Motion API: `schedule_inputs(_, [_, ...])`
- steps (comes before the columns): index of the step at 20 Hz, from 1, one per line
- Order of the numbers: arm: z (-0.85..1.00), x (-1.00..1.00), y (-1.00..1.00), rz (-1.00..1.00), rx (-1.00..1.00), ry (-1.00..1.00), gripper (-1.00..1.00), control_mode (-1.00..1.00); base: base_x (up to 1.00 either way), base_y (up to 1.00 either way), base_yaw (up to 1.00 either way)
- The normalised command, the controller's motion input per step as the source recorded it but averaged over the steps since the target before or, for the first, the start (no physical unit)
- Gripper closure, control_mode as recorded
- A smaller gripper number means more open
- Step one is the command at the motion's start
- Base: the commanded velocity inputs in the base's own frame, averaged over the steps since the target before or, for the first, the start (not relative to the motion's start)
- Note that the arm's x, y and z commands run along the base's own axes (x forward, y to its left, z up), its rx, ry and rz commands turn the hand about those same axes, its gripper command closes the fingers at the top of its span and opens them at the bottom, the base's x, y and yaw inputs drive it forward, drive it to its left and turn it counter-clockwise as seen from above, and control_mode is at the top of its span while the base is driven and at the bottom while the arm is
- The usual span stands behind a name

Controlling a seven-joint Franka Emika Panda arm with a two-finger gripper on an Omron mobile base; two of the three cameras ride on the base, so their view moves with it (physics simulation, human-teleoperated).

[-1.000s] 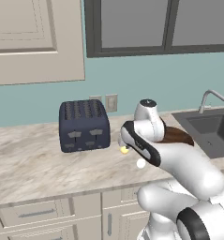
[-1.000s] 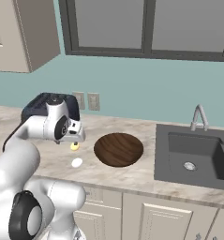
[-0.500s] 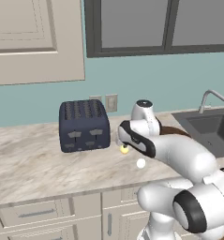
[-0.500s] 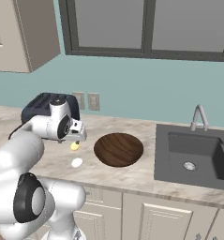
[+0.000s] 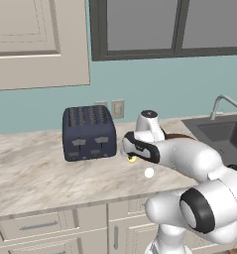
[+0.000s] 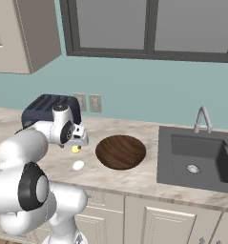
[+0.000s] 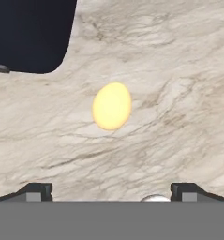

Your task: Gather the eggs and milk located in the vicinity of the sink area and place them right next to the bowl.

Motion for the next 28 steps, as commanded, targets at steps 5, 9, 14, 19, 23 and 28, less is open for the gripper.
schedule_inputs(5, [-0.24, 0.09, 0.03, 0.00, 0.00, 0.00, -1.00, -1.00, 0.00, 0.00, 0.00])
schedule_inputs(9, [-0.19, 0.07, 0.01, 0.00, 0.00, 0.00, -1.00, -1.00, 0.00, 0.00, 0.00])
schedule_inputs(14, [-0.15, 0.10, 0.03, 0.00, 0.00, 0.00, -1.00, -1.00, 0.00, 0.00, 0.00])
schedule_inputs(19, [-0.15, 0.11, 0.01, 0.00, 0.00, 0.00, -1.00, -1.00, 0.00, 0.00, 0.00])
schedule_inputs(23, [-0.13, 0.14, 0.02, 0.00, 0.00, 0.00, -1.00, -1.00, 0.00, 0.00, 0.00])
schedule_inputs(28, [-0.10, 0.19, 0.03, 0.00, 0.00, 0.00, -1.00, -1.00, 0.00, 0.00, 0.00])
